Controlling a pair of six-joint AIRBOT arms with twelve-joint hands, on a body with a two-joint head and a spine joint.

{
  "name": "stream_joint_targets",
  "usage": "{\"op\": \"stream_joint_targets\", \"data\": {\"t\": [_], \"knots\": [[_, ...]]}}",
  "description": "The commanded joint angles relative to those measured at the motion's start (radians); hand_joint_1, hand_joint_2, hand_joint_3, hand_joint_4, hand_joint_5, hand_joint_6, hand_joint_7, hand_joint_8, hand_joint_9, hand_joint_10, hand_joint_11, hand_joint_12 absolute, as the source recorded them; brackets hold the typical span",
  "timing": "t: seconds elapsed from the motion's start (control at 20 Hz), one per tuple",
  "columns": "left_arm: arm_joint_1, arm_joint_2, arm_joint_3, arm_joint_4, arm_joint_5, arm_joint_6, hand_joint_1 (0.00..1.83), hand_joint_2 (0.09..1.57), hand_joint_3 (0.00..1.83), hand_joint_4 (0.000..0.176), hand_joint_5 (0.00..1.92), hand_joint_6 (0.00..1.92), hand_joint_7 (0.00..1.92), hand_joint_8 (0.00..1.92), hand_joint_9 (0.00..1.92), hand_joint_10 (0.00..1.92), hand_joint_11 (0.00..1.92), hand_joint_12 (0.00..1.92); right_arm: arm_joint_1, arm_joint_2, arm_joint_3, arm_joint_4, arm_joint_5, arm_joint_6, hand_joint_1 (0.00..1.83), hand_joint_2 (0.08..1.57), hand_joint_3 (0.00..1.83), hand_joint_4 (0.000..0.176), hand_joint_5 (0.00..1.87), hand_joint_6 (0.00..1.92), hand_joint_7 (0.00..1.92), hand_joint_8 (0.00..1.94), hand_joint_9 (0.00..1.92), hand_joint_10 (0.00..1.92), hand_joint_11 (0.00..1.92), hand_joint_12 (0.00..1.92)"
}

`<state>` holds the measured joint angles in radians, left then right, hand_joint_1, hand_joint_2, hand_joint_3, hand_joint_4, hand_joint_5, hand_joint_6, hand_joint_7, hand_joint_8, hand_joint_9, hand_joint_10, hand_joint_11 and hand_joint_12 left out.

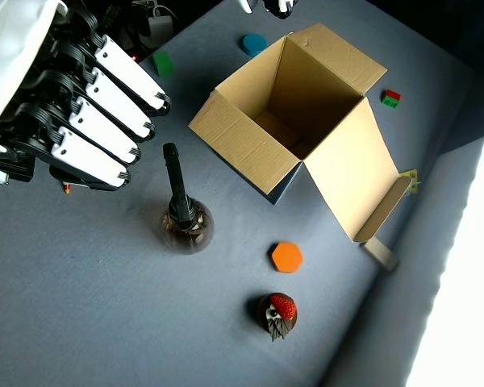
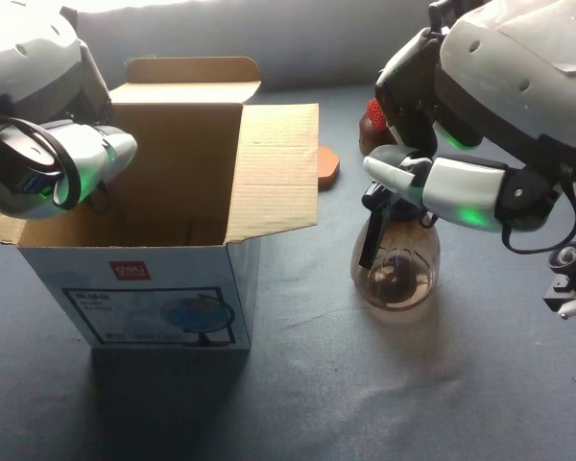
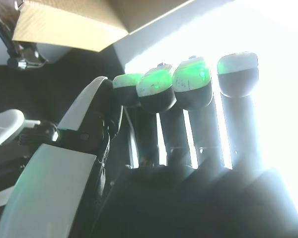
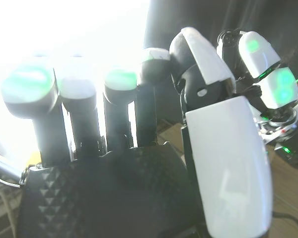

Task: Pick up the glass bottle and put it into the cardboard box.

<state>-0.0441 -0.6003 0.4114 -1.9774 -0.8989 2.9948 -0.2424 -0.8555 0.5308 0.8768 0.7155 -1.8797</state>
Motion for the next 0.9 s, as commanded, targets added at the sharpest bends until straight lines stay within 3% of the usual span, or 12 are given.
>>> {"op": "stream_joint_targets", "data": {"t": [0.0, 0.05, 0.15, 0.25, 0.35, 0.45, 0.5, 0.6, 0.7, 0.75, 0.85], "knots": [[-0.014, 0.005, 0.0, 0.073, 0.024, 0.003, 0.17, 1.13, 0.19, 0.015, 0.1, 0.08, 0.08, 0.04, 0.04, 0.07, 0.0, 0.02, 0.007, 0.004, 0.0, -0.059, 0.07, 0.004, 0.34, 1.05, 0.24, 0.0, 0.16, 0.24, 0.24, 0.11, 0.1, 0.33, 0.0, 0.54], [-0.014, 0.005, -0.001, 0.074, 0.03, 0.003, 0.17, 1.13, 0.19, 0.015, 0.1, 0.08, 0.08, 0.04, 0.04, 0.07, 0.0, 0.02, 0.007, 0.005, 0.0, -0.059, 0.068, 0.004, 0.34, 1.05, 0.24, 0.0, 0.16, 0.24, 0.24, 0.11, 0.1, 0.33, 0.0, 0.54], [-0.015, 0.005, 0.0, 0.074, 0.037, 0.003, 0.15, 1.22, 0.03, 0.015, 0.12, 0.01, 0.08, 0.0, 0.06, 0.01, 0.0, 0.0, 0.007, 0.005, 0.0, -0.059, 0.064, 0.005, 0.33, 1.15, 0.05, 0.0, 0.21, 0.08, 0.28, 0.01, 0.15, 0.18, 0.0, 0.52], [-0.015, 0.005, -0.002, 0.07, 0.036, 0.003, 0.15, 1.23, 0.02, 0.015, 0.13, 0.01, 0.09, 0.0, 0.06, 0.01, 0.0, 0.0, 0.007, 0.006, 0.002, -0.059, 0.053, 0.014, 0.33, 1.16, 0.01, 0.0, 0.22, 0.04, 0.28, 0.0, 0.18, 0.12, 0.0, 0.53], [-0.025, 0.004, -0.012, 0.05, 0.007, 0.003, 0.15, 1.23, 0.01, 0.015, 0.14, 0.01, 0.09, 0.0, 0.06, 0.01, 0.0, 0.0, 0.005, 0.011, 0.021, -0.099, 0.011, 0.093, 0.32, 1.16, 0.01, 0.0, 0.23, 0.03, 0.28, 0.0, 0.18, 0.11, 0.0, 0.53], [-0.039, 0.002, -0.03, 0.01, -0.054, 0.003, 0.15, 1.23, 0.01, 0.015, 0.14, 0.01, 0.09, 0.0, 0.06, 0.01, 0.0, 0.0, -0.004, 0.021, 0.052, -0.228, -0.039, 0.257, 0.35, 1.14, 0.0, 0.0, 0.23, 0.03, 0.28, 0.0, 0.18, 0.1, 0.0, 0.52], [-0.068, -0.004, -0.071, -0.065, -0.183, 0.003, 0.15, 1.23, 0.01, 0.015, 0.13, 0.01, 0.09, 0.0, 0.06, 0.01, 0.0, 0.0, -0.018, 0.043, 0.085, -0.429, -0.082, 0.453, 0.37, 1.13, 0.0, 0.0, 0.23, 0.03, 0.28, 0.0, 0.19, 0.1, 0.0, 0.52], [-0.086, -0.009, -0.095, -0.096, -0.249, 0.003, 0.14, 1.23, 0.01, 0.015, 0.13, 0.0, 0.09, 0.0, 0.06, 0.01, 0.0, 0.0, -0.038, 0.06, 0.103, -0.572, -0.069, 0.592, 0.38, 1.13, 0.0, 0.0, 0.24, 0.03, 0.27, 0.0, 0.19, 0.09, 0.0, 0.46], [-0.121, -0.022, -0.14, -0.173, -0.348, 0.002, 0.13, 1.22, 0.01, 0.017, 0.09, 0.0, 0.07, 0.0, 0.04, 0.0, 0.0, 0.0, -0.059, 0.094, 0.141, -0.792, -0.048, 0.839, 0.36, 1.13, 0.0, 0.0, 0.22, 0.01, 0.26, 0.0, 0.16, 0.07, 0.0, 0.41], [-0.127, -0.025, -0.148, -0.176, -0.367, 0.002, 0.11, 1.21, 0.0, 0.018, 0.07, 0.0, 0.06, 0.0, 0.03, 0.0, 0.0, 0.0, -0.061, 0.101, 0.15, -0.834, -0.045, 0.892, 0.35, 1.13, 0.0, 0.0, 0.21, 0.01, 0.25, 0.0, 0.16, 0.06, 0.0, 0.39], [-0.154, -0.038, -0.191, -0.201, -0.451, -0.033, 0.08, 1.21, 0.0, 0.018, 0.04, 0.0, 0.04, 0.0, 0.02, 0.0, 0.0, 0.0, -0.065, 0.127, 0.212, -1.058, -0.011, 1.212, 0.33, 1.12, 0.0, 0.0, 0.17, 0.0, 0.21, 0.0, 0.14, 0.03, 0.0, 0.26]]}}
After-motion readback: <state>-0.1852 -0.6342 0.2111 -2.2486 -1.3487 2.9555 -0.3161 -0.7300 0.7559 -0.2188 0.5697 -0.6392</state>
